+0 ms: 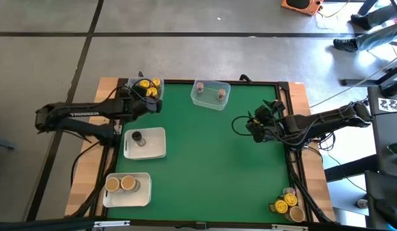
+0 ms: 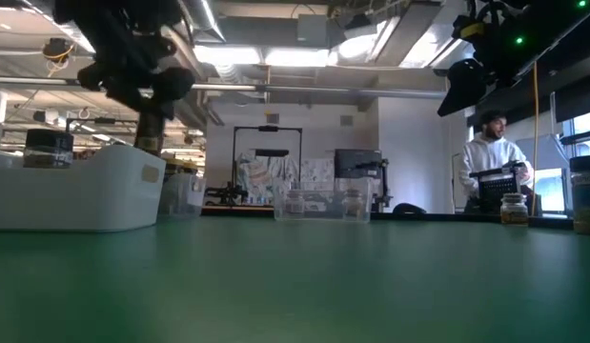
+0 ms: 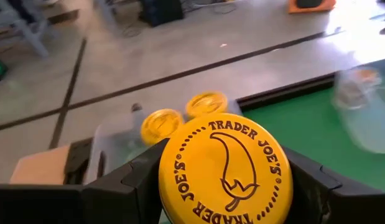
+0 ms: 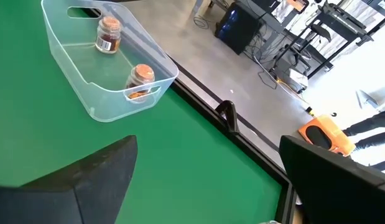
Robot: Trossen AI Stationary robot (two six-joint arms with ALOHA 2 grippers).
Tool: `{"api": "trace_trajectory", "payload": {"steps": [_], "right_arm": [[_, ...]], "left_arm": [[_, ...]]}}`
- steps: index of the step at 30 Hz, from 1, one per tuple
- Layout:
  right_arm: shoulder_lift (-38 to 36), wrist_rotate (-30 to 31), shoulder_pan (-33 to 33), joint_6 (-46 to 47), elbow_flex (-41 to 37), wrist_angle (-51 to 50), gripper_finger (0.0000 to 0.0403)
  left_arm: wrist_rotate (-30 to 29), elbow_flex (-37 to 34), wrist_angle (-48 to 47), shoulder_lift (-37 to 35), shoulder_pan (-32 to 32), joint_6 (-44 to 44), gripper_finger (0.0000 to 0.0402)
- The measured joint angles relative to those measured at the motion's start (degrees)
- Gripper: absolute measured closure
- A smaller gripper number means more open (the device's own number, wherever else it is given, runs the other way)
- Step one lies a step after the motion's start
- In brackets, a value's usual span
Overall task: Sort spices by type
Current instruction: Put the yellow seasoning bottle into the left transparent bin
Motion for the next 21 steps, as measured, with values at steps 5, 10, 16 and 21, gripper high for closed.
{"api": "trace_trajectory", "payload": {"steps": [5, 10, 16, 21], "right_arm": [[0.00, 0.00, 0.00, 0.00, 0.00, 0.00, 0.0013], [0.00, 0.01, 0.00, 0.00, 0.00, 0.02, 0.0013], [0.00, -0.10, 0.00, 0.02, 0.00, 0.04, 0.0013], [0.00, -0.98, 0.00, 0.05, 0.00, -0.17, 0.0013]], "left_arm": [[0.17, -2.41, 0.66, 0.02, 2.26, -0.71, 0.0171], [-1.24, -6.02, 5.30, 0.02, 4.86, 1.09, 0.0170], [-2.42, -11.56, 19.47, 0.04, 8.96, 9.34, 0.0169], [-1.61, -15.90, 30.43, 0.26, 12.34, 15.85, 0.0169]]}}
